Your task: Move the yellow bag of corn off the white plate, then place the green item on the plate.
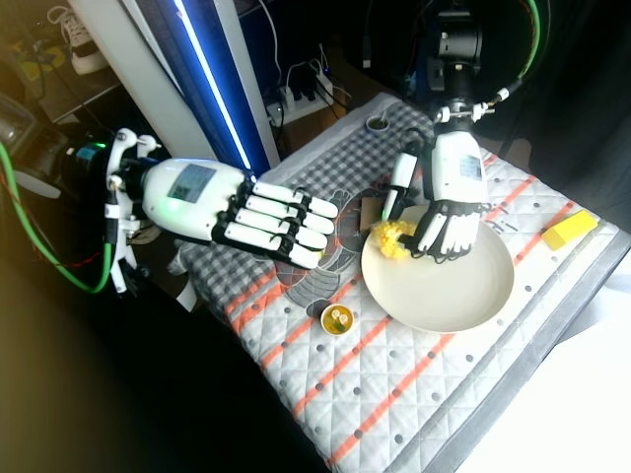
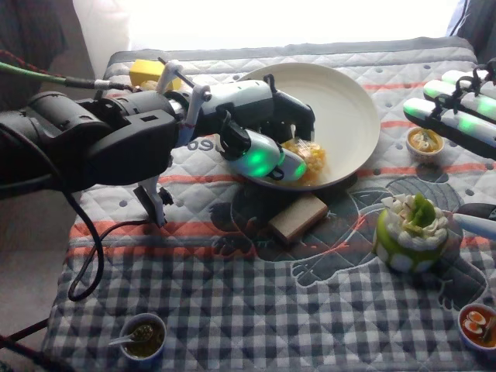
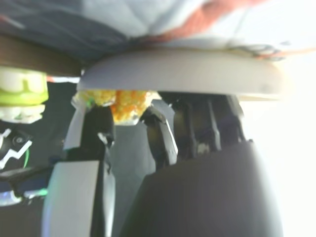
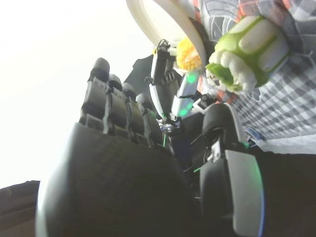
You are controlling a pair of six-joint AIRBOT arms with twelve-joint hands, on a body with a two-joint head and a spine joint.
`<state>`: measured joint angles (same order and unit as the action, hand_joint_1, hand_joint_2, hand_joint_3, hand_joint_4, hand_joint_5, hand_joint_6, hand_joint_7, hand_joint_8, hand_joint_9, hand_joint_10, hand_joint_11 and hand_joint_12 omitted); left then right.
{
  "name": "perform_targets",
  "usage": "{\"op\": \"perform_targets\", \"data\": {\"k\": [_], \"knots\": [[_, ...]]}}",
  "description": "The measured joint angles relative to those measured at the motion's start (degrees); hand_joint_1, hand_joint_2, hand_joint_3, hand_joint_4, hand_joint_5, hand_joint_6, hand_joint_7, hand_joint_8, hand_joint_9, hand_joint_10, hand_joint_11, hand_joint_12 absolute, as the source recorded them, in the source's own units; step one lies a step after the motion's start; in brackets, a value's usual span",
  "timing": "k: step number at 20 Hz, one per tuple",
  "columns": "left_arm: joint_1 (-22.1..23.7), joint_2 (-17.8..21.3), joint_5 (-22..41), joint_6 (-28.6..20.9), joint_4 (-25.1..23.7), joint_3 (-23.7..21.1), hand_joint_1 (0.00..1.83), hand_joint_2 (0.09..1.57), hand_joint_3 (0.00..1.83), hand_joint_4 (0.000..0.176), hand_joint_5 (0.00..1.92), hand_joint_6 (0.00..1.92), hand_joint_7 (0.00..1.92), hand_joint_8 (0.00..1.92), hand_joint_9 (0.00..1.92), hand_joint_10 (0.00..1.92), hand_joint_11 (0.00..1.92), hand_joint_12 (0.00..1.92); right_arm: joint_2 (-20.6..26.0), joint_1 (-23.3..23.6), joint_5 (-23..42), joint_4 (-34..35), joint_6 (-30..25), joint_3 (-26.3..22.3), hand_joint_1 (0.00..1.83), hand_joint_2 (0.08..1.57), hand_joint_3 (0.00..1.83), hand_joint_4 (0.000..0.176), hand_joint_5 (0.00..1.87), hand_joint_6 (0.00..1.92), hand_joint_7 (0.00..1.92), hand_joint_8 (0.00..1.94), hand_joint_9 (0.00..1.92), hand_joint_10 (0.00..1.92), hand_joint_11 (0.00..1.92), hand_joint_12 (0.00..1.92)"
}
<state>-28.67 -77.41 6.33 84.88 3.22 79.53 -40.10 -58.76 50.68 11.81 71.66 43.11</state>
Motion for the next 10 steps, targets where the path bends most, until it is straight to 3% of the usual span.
{"op": "perform_targets", "data": {"k": [2, 3, 4, 5, 6, 7, 8, 10], "knots": [[0.5, 1.9, 0.0, 0.0, -1.1, -1.9, 1.07, 1.02, 0.00, 0.042, 0.52, 0.86, 0.40, 0.88, 0.28, 1.28, 0.10, 1.76, 0.0, 0.0, 0.0, 0.2, 0.0, 0.0, 0.47, 1.29, 0.00, 0.018, 0.00, 0.00, 0.00, 0.00, 0.00, 0.00, 0.00, 0.07], [0.8, 3.7, 0.8, 0.3, -2.4, -3.7, 1.12, 0.97, 0.00, 0.037, 0.53, 0.82, 0.41, 0.84, 0.28, 1.24, 0.08, 1.76, 0.0, 0.0, 0.0, 0.2, 0.0, 0.0, 0.48, 1.29, 0.00, 0.015, 0.00, 0.00, 0.00, 0.00, 0.00, 0.00, 0.00, 0.13], [0.9, 4.6, 1.0, 0.3, -2.6, -4.6, 1.13, 0.94, 0.00, 0.015, 0.58, 0.74, 0.45, 0.80, 0.31, 1.22, 0.13, 1.76, 0.0, 0.0, 0.0, 0.2, 0.0, 0.0, 0.47, 1.29, 0.00, 0.018, 0.00, 0.00, 0.00, 0.00, 0.00, 0.00, 0.00, 0.15], [0.9, 6.8, 2.1, 0.4, -3.4, -7.0, 1.15, 0.95, 0.00, 0.011, 0.54, 0.74, 0.43, 0.79, 0.27, 1.23, 0.12, 1.78, 0.0, 0.0, 0.0, 0.3, 0.0, 0.0, 0.48, 1.29, 0.00, 0.023, 0.00, 0.00, 0.00, 0.00, 0.00, 0.00, 0.00, 0.21], [0.9, 7.9, 2.7, 0.3, -3.9, -8.2, 1.18, 0.98, 0.00, 0.022, 0.51, 0.83, 0.42, 0.80, 0.23, 1.26, 0.08, 1.78, 0.0, 0.0, 0.0, 0.4, 0.0, 0.0, 0.49, 1.29, 0.00, 0.017, 0.00, 0.00, 0.00, 0.00, 0.00, 0.00, 0.00, 0.26], [0.9, 9.9, 4.2, 0.3, -4.6, -10.4, 1.19, 1.02, 0.01, 0.039, 0.47, 0.95, 0.36, 0.87, 0.18, 1.33, 0.07, 1.79, 0.0, -0.1, 0.0, 0.5, 0.0, 0.0, 0.50, 1.29, 0.00, 0.024, 0.00, 0.00, 0.00, 0.00, 0.00, 0.00, 0.00, 0.23], [0.9, 10.8, 5.2, 0.3, -5.5, -11.3, 1.19, 1.04, 0.01, 0.042, 0.45, 1.00, 0.32, 0.95, 0.15, 1.36, 0.04, 1.77, 0.0, -0.2, 0.1, 0.6, 0.0, 0.0, 0.51, 1.29, 0.00, 0.017, 0.00, 0.00, 0.00, 0.00, 0.00, 0.00, 0.00, 0.23], [0.9, 11.3, 6.5, 0.4, -6.9, -12.3, 1.15, 1.04, 0.00, 0.006, 0.47, 1.01, 0.25, 1.19, 0.11, 1.49, 0.03, 1.86, 0.0, -0.4, 0.0, 0.6, -0.3, 0.0, 0.49, 1.30, 0.00, 0.024, 0.00, 0.00, 0.00, 0.00, 0.00, 0.00, 0.00, 0.19]]}}
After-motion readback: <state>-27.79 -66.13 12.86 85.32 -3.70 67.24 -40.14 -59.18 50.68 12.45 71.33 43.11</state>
